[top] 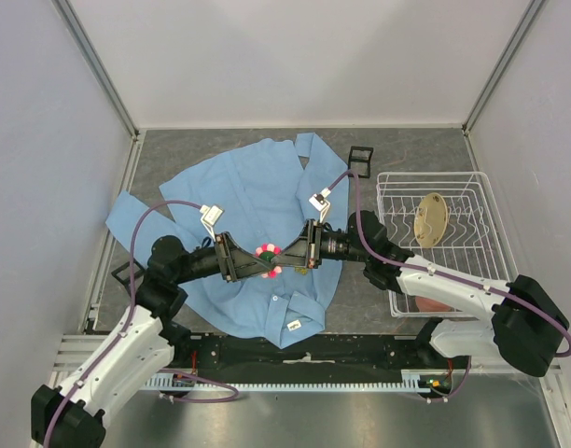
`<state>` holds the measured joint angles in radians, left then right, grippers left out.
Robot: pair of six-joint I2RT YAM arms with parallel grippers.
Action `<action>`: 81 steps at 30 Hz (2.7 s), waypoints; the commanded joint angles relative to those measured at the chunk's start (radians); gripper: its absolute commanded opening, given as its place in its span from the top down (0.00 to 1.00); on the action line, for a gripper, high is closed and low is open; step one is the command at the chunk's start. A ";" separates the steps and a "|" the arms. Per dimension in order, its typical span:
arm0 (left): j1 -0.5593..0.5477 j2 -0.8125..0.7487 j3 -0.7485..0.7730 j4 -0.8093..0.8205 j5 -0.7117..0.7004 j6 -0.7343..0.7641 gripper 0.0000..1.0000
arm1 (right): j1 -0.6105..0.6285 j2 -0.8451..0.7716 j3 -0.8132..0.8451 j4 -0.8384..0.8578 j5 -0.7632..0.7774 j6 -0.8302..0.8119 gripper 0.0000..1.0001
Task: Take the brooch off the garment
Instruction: Close the brooch.
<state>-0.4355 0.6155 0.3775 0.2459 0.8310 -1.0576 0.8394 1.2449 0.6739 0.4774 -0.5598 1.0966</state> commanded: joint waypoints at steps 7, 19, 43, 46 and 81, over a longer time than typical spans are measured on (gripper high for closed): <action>-0.029 0.009 0.009 0.070 -0.001 0.007 0.63 | -0.010 0.011 0.023 0.046 0.041 0.006 1.00; -0.029 -0.005 -0.014 0.082 -0.006 0.001 0.70 | -0.016 0.007 0.013 0.044 0.029 0.006 1.00; -0.029 0.119 0.040 0.112 0.105 0.033 0.82 | 0.004 0.021 0.061 -0.052 0.018 -0.069 1.00; -0.028 0.141 0.052 0.108 0.126 0.047 0.83 | 0.010 0.021 0.067 -0.066 0.017 -0.087 1.00; 0.006 0.079 0.101 -0.106 0.160 0.171 0.44 | 0.046 0.016 0.079 -0.151 0.049 -0.170 1.00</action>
<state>-0.4503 0.7418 0.4496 0.1352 0.9756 -0.8967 0.8928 1.2564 0.7708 0.2657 -0.5423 0.9001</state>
